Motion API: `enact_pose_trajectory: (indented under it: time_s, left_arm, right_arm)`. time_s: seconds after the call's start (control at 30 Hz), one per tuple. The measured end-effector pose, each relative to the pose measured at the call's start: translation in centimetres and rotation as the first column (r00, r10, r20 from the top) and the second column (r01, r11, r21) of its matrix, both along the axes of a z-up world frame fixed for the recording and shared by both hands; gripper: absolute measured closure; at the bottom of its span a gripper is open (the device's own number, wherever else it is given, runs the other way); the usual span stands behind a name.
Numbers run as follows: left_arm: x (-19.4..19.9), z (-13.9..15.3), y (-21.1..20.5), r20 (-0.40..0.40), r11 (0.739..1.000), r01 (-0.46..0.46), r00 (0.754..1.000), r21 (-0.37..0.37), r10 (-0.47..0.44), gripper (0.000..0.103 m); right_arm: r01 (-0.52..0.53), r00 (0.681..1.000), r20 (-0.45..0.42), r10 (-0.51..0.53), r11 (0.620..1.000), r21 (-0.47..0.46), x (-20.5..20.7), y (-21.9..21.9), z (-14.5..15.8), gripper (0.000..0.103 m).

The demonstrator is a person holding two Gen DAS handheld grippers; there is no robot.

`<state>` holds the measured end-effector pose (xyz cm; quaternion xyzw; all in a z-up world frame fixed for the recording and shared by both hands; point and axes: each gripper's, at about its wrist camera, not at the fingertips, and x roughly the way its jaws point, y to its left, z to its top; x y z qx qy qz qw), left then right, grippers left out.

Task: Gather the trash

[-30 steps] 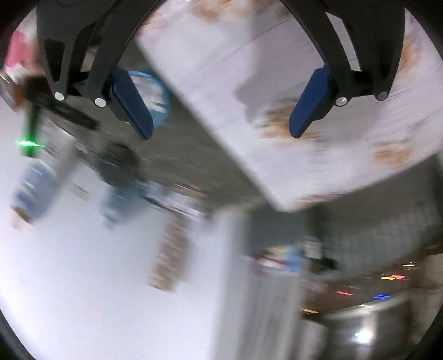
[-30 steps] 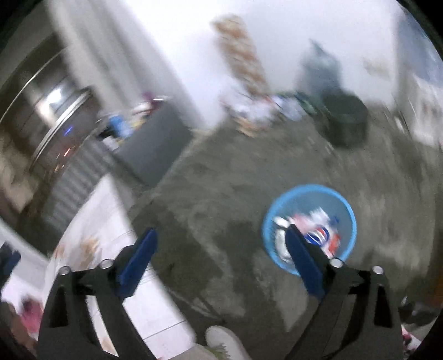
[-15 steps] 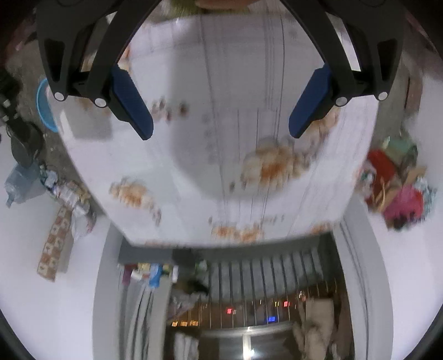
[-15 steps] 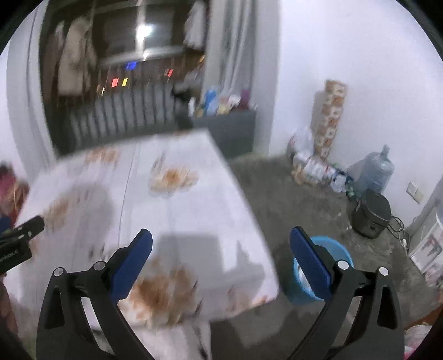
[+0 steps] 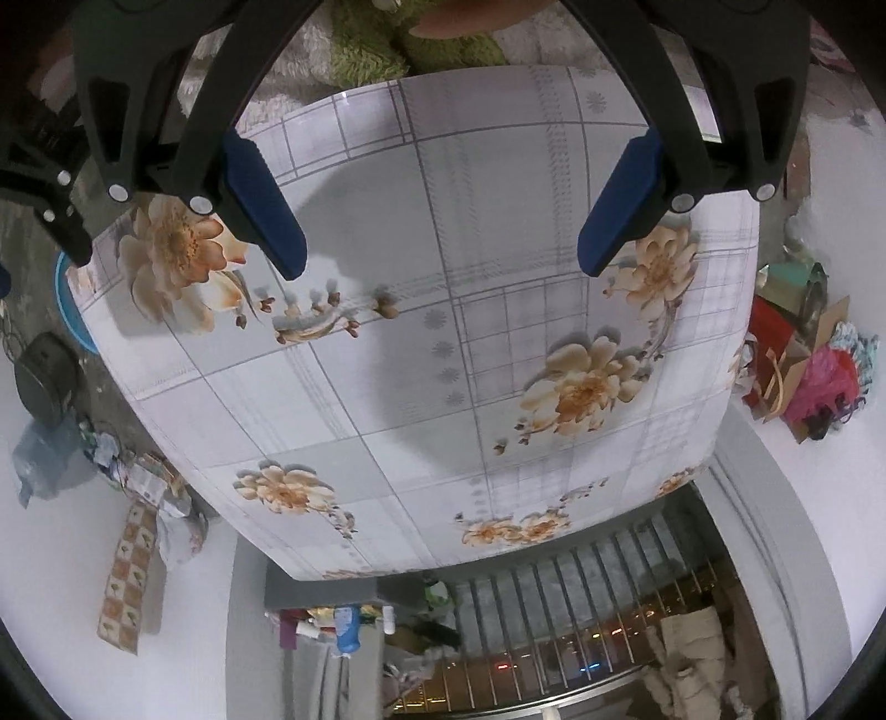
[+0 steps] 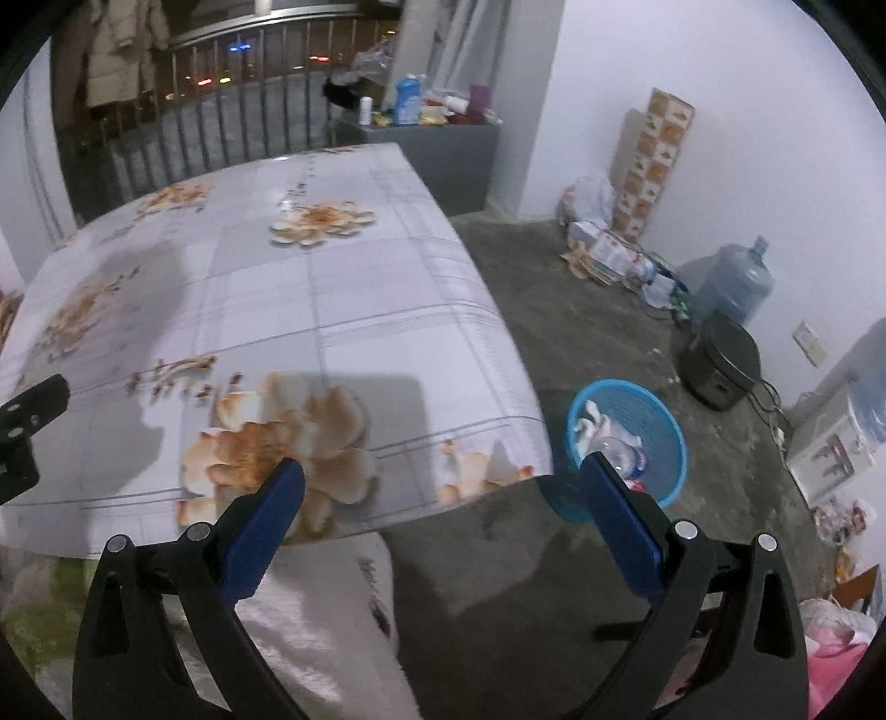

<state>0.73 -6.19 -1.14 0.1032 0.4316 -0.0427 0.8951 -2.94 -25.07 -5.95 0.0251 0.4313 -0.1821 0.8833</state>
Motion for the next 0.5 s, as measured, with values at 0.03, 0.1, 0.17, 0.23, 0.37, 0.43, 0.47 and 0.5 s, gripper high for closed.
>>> enact_pose_trajectory:
  time_s: [0.03,0.1,0.17,0.23,0.37,0.43,0.47,0.5]
  left_arm:
    - [-0.1,0.0,-0.1,-0.001,1.000,0.003,1.000,0.002,-0.003,0.009]
    - [0.1,0.0,-0.3,-0.005,1.000,0.012,1.000,0.006,-0.012,0.009]
    - [0.2,-0.1,-0.6,-0.010,1.000,0.020,1.000,0.010,-0.020,0.009]
    - [0.3,-0.1,-0.8,-0.012,1.000,0.025,1.000,0.011,-0.024,0.009]
    - [0.5,-0.2,-1.0,-0.017,1.000,0.028,0.999,0.010,-0.028,0.009]
    - [0.5,-0.2,-1.1,-0.019,1.000,0.028,0.999,0.011,-0.028,0.009]
    - [0.5,-0.2,-1.1,-0.018,1.000,0.028,0.999,0.011,-0.028,0.009]
    - [0.6,-0.2,-1.2,-0.019,1.000,0.029,0.999,0.010,-0.029,0.009]
  right_arm:
    - [0.007,1.000,-0.002,-0.007,1.000,-0.004,0.0,-0.3,0.0,0.006]
    - [0.017,1.000,-0.005,-0.017,1.000,-0.006,-0.2,-0.7,-0.1,0.006]
    - [0.031,0.999,-0.008,-0.031,1.000,-0.001,-0.2,-1.2,-0.2,0.006]
    - [0.048,0.999,-0.015,-0.048,0.999,0.001,-0.1,-1.7,-0.4,0.006]
    - [0.062,0.998,-0.025,-0.062,0.998,0.002,0.0,-2.1,-0.6,0.006]
    - [0.066,0.997,-0.027,-0.066,0.998,0.003,0.0,-2.2,-0.6,0.006]
    - [0.068,0.997,-0.028,-0.068,0.998,0.003,0.0,-2.2,-0.6,0.006]
    - [0.069,0.997,-0.029,-0.069,0.998,0.002,0.0,-2.2,-0.6,0.006]
